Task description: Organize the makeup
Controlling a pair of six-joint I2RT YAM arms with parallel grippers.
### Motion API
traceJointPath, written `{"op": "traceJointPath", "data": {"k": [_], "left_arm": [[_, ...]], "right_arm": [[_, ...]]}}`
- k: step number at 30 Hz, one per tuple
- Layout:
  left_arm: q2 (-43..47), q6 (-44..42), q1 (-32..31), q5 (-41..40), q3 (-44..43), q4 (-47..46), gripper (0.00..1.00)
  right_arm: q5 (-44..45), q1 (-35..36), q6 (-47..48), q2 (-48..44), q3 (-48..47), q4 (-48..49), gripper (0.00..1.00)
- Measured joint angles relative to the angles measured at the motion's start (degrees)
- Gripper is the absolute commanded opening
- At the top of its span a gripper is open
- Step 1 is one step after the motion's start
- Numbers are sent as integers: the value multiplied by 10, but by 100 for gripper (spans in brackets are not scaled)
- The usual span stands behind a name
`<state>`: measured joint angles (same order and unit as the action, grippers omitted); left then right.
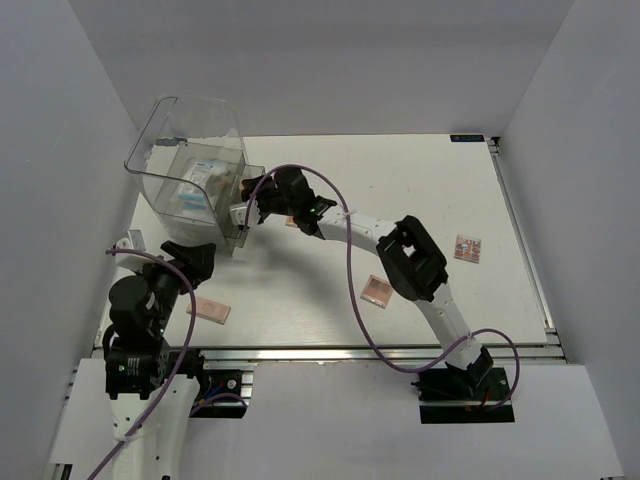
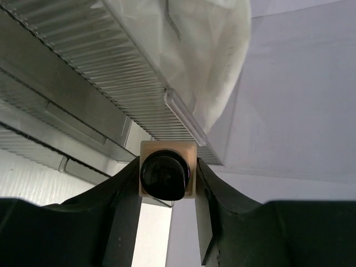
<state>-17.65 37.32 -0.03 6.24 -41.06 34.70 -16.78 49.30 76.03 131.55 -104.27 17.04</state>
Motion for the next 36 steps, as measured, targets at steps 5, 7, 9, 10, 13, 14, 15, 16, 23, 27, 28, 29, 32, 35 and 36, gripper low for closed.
{"op": "traceJointPath", "data": {"k": [5,7,9,10,13,14,15,16,23,27,28,29,32,35,36], "left_arm": [[11,2,0,-7,0,11,82],[11,2,0,-10,0,14,82],[11,2,0,-12,0,14,82],[11,2,0,-12,0,14,82],[11,3,0,-13,0,13,82],[11,2,0,-13,0,13,82],[11,2,0,-13,0,13,82],[11,2,0,-13,0,13,82],[7,2,0,-11,0,8,81],[1,2,0,-9,0,6,81],[0,2,0,-9,0,5,78],[-2,2,0,-8,0,4,76],[-7,5,0,3,0,-6,57],[-21,4,0,27,0,-28,44],[-30,4,0,37,0,-37,43]], "right_arm": [[17,3,47,38,-33,-2,16],[21,3,68,50,-43,-2,46],[23,3,85,57,-44,-4,69],[22,3,99,58,-44,0,75],[23,3,114,57,-55,12,86],[22,3,117,57,-56,12,87],[21,3,120,57,-56,11,88],[21,3,123,57,-55,10,88],[13,2,119,28,-10,19,85],[2,-3,71,-10,21,15,81],[0,-4,51,-20,26,11,80],[-1,-6,24,-30,27,7,77],[-2,-20,-93,-56,7,-12,48],[-4,-49,-247,-58,-66,-51,18],[-5,-61,-293,-58,-87,-61,7]]}}
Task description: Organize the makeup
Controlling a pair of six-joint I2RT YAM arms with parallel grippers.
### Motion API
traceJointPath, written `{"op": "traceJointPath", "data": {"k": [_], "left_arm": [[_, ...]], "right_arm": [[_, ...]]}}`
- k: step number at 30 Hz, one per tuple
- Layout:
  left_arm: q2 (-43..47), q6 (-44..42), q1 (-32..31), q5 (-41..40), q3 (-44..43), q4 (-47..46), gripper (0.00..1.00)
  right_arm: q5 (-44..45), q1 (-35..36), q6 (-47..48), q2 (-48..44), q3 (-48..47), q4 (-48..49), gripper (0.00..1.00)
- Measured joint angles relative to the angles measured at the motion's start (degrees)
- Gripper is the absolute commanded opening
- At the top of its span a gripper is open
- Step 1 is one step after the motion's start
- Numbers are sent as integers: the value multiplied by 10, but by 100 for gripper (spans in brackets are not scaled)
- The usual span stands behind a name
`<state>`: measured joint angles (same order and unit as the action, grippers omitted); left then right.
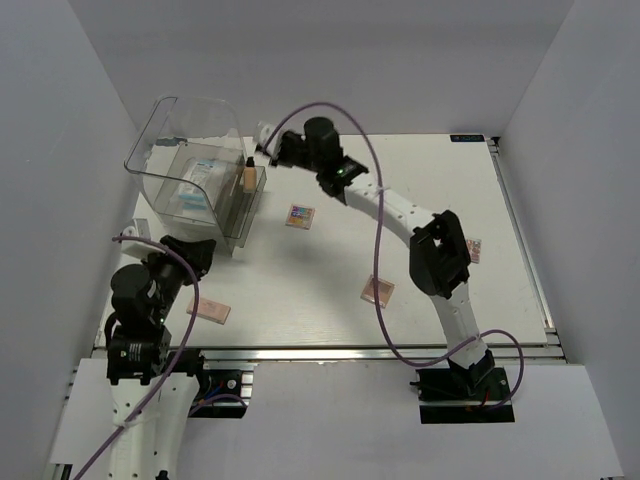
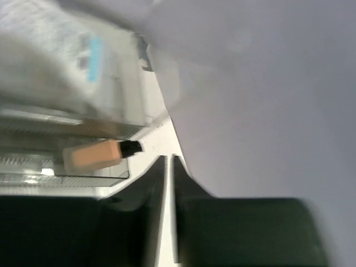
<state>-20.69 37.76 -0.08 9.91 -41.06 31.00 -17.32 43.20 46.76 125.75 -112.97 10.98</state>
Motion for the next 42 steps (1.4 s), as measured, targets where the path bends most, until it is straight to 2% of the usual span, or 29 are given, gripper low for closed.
{"op": "traceJointPath", "data": {"k": [3,6,12,18,21,32,42], "left_arm": [[-31,-1,0,26,0,-23,44],[-61,-5,0,43,-7,-29,45],[-76,-11,0,49,-35,-27,47],[-50,-2,0,42,-37,-17,48],[-49,2,0,40,-37,-9,48],[-69,6,0,40,-39,-8,49],[-66,8,0,40,-39,-8,49]], "right_arm": [[-1,-39,-142,7,-61,-22,0],[-5,-71,-250,40,-123,-21,0],[-9,-83,-362,128,-146,13,0],[-2,-60,-406,227,-164,33,0],[5,-50,-417,248,-167,43,0],[38,-37,-421,252,-178,93,0],[50,-36,-408,247,-144,141,0]]}}
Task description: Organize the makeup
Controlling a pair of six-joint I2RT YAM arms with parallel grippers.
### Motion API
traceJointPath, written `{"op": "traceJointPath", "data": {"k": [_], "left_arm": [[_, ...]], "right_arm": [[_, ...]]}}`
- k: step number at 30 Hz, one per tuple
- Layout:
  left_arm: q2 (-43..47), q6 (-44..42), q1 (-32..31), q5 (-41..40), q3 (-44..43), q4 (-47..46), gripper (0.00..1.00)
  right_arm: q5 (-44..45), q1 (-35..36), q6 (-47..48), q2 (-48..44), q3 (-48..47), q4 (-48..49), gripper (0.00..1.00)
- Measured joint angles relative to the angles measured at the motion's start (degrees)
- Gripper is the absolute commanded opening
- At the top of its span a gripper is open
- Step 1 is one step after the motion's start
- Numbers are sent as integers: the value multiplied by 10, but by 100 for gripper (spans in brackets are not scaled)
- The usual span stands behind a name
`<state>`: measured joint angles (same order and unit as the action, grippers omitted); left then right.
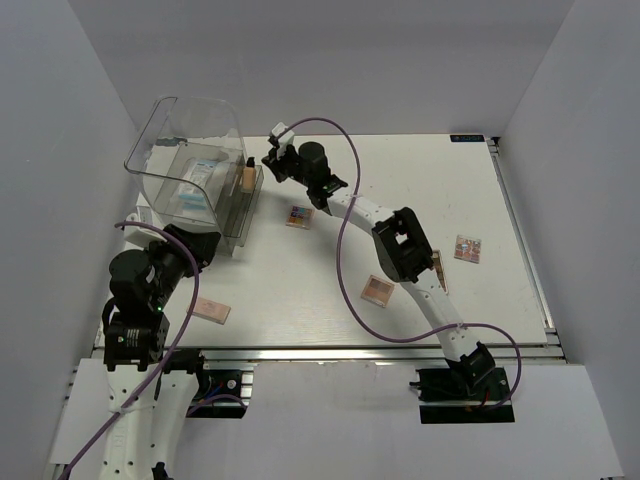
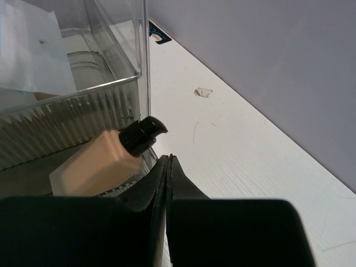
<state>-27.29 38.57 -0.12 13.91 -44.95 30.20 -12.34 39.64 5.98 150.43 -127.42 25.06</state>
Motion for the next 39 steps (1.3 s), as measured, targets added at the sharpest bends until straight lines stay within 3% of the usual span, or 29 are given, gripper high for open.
{"op": "traceJointPath", "data": {"k": [39], "left_arm": [[10,0,0,-8,-14,33,50]], "right_arm": [[2,27,24,7,-14,9,0]]}}
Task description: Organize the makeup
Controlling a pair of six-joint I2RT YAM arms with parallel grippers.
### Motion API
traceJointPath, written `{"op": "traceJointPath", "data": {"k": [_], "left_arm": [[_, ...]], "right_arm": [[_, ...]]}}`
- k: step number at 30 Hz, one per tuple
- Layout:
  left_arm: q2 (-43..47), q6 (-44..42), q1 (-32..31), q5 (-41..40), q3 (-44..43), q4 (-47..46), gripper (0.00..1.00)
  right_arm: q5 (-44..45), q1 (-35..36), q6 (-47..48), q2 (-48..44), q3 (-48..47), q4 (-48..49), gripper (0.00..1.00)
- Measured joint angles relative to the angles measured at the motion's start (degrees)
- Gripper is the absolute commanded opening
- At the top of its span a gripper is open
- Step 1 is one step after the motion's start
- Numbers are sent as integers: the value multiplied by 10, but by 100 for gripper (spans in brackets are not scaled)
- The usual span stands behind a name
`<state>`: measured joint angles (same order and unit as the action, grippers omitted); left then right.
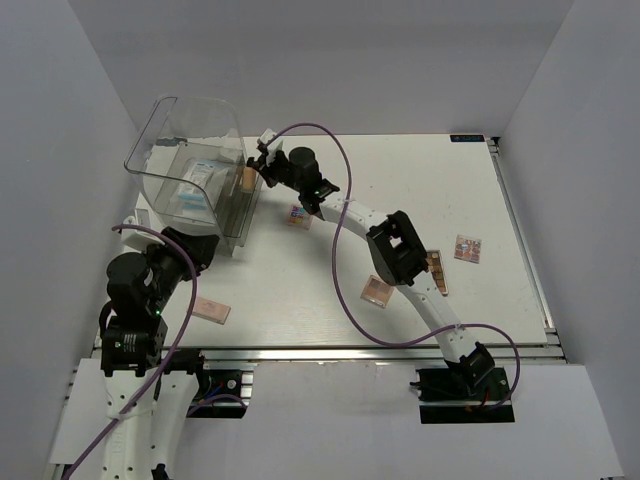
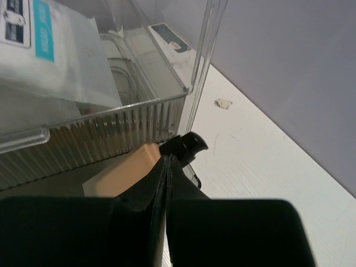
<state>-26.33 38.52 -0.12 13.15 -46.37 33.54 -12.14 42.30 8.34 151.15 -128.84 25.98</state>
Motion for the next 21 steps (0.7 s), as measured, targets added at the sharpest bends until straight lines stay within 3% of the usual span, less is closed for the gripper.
{"op": "traceJointPath", "data": {"k": [8,21], "left_arm": [[0,0,0,-3,-3,8,50],[-6,0,0,-2,-4,7,50]], "right_arm": [[-4,1,5,3,11,-5,0],[-57,8,31,-57,134,46,0]]}}
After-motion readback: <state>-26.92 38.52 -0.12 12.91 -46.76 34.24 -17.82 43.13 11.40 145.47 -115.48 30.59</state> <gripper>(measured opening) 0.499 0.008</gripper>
